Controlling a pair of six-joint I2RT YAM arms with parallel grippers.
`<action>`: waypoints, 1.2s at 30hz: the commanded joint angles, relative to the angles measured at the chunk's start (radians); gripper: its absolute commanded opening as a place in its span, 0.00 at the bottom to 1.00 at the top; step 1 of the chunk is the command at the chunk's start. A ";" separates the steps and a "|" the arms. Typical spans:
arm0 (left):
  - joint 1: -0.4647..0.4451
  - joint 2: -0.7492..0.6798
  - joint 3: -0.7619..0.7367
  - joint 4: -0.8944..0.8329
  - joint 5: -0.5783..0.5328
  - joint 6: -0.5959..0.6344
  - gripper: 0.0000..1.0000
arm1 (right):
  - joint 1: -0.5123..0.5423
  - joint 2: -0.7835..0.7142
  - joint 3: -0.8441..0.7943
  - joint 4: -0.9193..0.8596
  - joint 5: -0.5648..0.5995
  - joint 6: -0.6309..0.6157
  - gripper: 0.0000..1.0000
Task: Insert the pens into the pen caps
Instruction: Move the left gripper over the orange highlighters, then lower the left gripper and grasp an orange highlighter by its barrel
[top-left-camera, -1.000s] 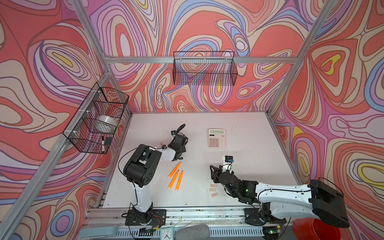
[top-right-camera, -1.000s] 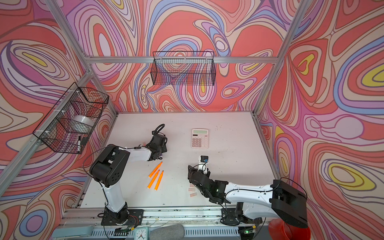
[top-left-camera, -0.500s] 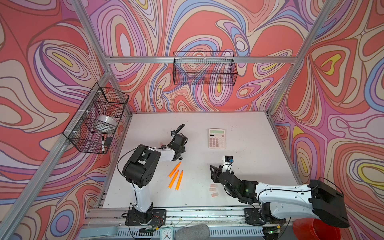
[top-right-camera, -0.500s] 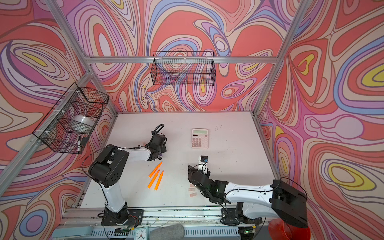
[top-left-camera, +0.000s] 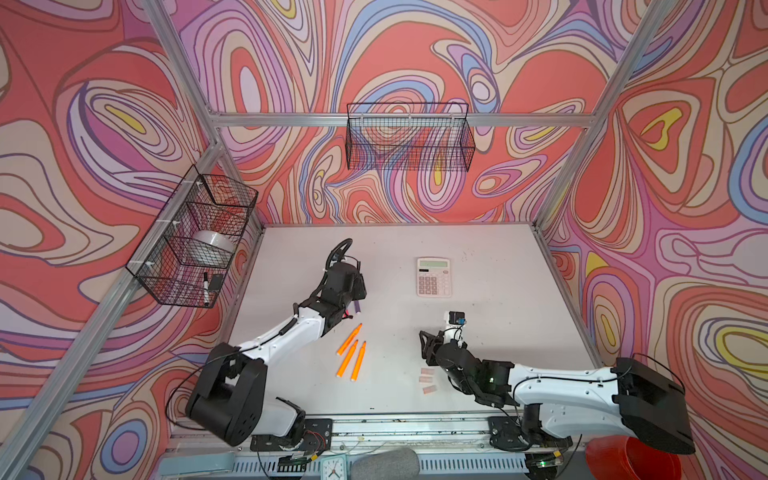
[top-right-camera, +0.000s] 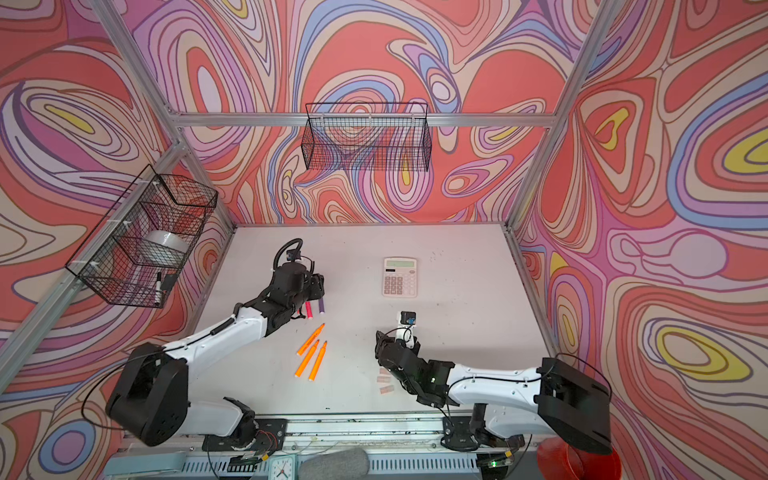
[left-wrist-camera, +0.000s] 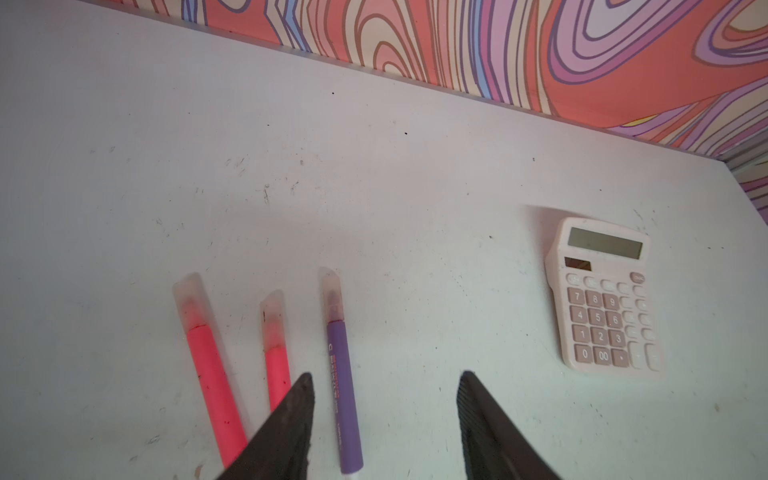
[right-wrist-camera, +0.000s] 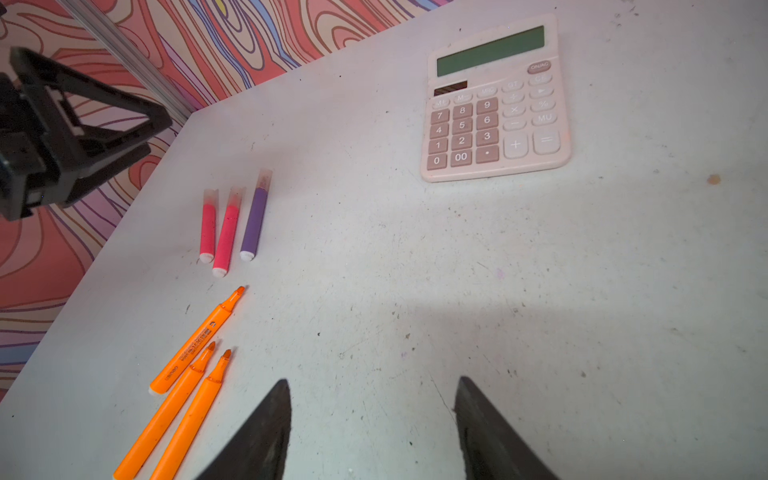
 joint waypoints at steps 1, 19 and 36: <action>0.006 -0.078 -0.045 -0.145 0.112 0.021 0.54 | -0.009 0.026 0.032 0.018 -0.018 -0.007 0.64; -0.341 -0.443 -0.360 -0.447 0.044 -0.138 0.48 | -0.026 0.171 0.084 0.064 -0.180 0.007 0.58; -0.427 -0.313 -0.424 -0.358 0.015 -0.209 0.41 | -0.026 0.198 0.116 0.033 -0.207 0.006 0.56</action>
